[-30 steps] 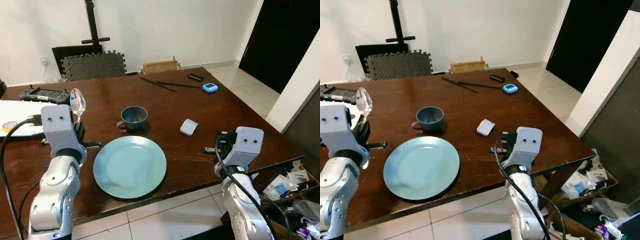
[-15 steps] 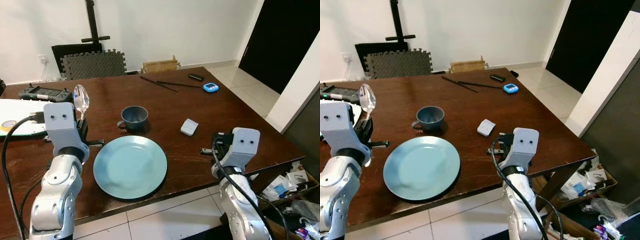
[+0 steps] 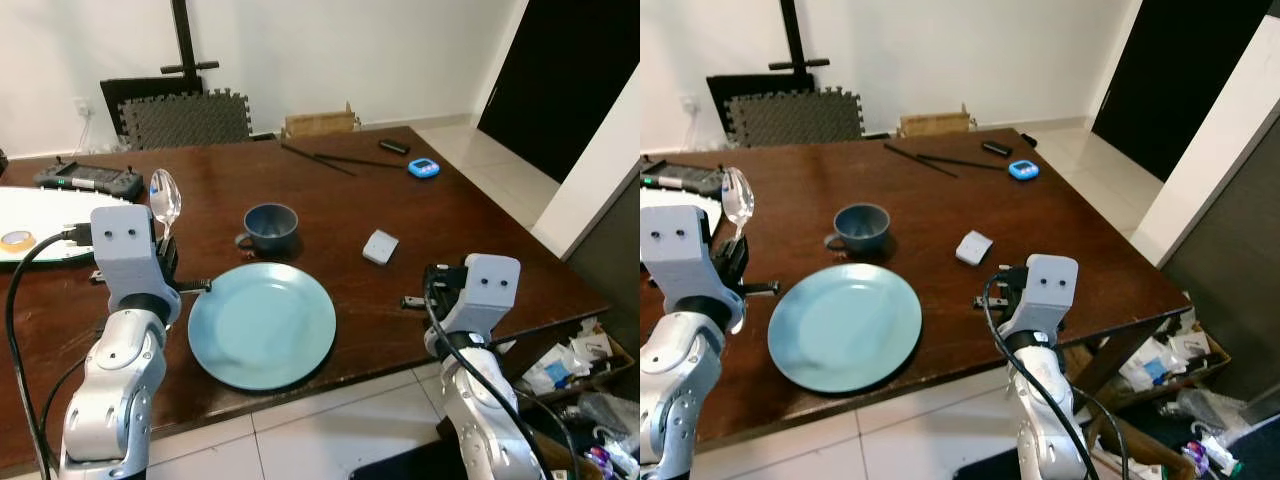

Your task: Setting the table

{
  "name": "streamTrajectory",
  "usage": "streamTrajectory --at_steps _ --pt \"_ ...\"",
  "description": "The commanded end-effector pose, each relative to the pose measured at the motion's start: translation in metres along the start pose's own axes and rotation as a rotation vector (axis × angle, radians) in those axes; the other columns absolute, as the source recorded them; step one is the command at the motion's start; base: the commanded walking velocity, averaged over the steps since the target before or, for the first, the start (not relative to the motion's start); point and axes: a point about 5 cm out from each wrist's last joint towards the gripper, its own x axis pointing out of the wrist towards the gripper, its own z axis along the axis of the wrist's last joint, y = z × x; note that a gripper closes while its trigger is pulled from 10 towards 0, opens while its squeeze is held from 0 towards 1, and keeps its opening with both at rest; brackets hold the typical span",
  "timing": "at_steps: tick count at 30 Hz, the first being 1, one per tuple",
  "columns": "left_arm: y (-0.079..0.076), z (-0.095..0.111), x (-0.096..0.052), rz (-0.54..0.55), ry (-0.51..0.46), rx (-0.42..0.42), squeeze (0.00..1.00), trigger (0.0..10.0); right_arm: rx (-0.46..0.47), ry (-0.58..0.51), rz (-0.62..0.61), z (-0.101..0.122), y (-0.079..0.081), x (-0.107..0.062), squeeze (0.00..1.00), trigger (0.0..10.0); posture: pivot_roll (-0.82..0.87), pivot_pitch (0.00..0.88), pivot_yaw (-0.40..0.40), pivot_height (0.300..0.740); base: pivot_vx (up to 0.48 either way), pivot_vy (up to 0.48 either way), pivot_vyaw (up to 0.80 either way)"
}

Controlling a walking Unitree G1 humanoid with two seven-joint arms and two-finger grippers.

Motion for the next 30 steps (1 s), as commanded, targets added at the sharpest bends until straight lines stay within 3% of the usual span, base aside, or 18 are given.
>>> streamTrajectory --at_steps 1,20,30 --pt "0.0024 0.0002 -0.0030 0.009 -0.004 0.006 0.00 10.0 0.005 0.028 -0.012 -0.0054 -0.0029 -0.0016 0.00 10.0 0.02 0.123 0.003 0.740 -0.439 0.000 0.00" --pt "0.0036 0.0014 -0.0024 0.009 -0.005 0.014 0.00 10.0 0.008 0.028 -0.020 -0.0058 -0.0029 -0.0015 0.00 10.0 0.02 0.128 0.009 0.740 -0.414 0.000 0.00" --pt "0.0050 0.0001 -0.0026 0.020 0.003 0.014 0.00 10.0 0.004 0.032 -0.017 -0.0064 -0.0022 -0.0016 0.00 10.0 0.02 0.131 0.007 0.740 0.000 0.000 0.00"
